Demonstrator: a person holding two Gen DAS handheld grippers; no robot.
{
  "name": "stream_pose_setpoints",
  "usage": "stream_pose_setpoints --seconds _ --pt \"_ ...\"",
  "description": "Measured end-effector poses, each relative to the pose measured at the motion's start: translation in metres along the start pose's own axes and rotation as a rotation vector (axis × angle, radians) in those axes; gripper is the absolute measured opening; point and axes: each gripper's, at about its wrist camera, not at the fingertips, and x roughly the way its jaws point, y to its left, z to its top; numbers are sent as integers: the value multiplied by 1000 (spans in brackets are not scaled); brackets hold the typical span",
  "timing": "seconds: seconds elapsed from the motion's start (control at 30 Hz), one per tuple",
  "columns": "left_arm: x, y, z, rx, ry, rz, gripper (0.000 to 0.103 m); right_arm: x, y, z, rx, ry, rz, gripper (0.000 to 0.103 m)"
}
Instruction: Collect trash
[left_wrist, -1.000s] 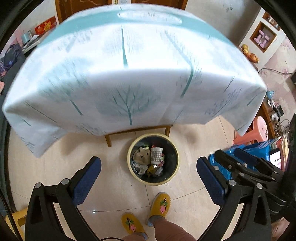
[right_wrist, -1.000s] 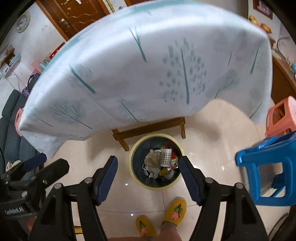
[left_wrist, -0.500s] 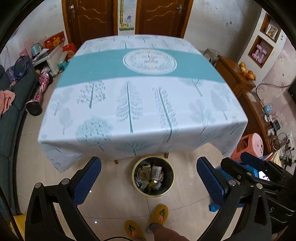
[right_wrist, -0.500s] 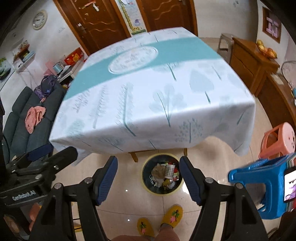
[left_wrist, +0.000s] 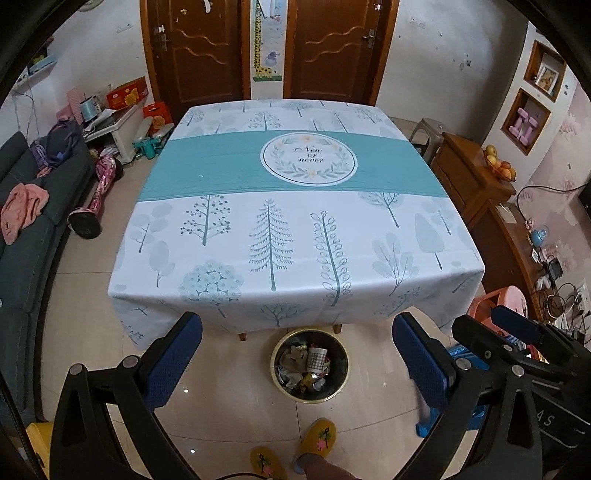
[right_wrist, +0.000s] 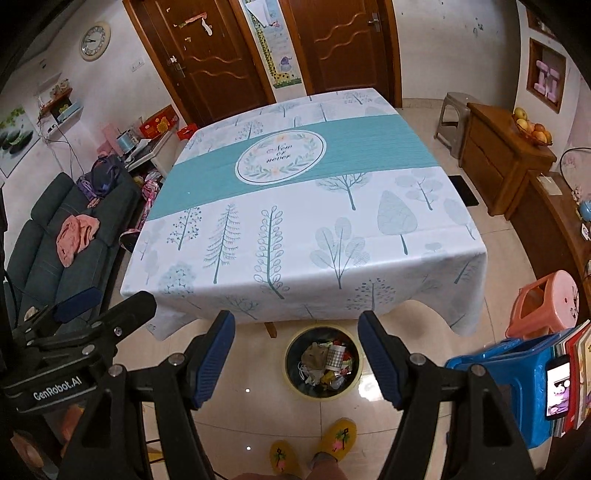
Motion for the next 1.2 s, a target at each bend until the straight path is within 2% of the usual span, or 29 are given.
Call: stream_pose_setpoints --seconds 0.33,1.2 --pt "-5 -1 8 -27 -24 30 102 -11 6 12 -43 -47 -4 69" --pt "-1 -2 15 -45 -30 74 102 -3 7 25 -70 -50 -7 70"
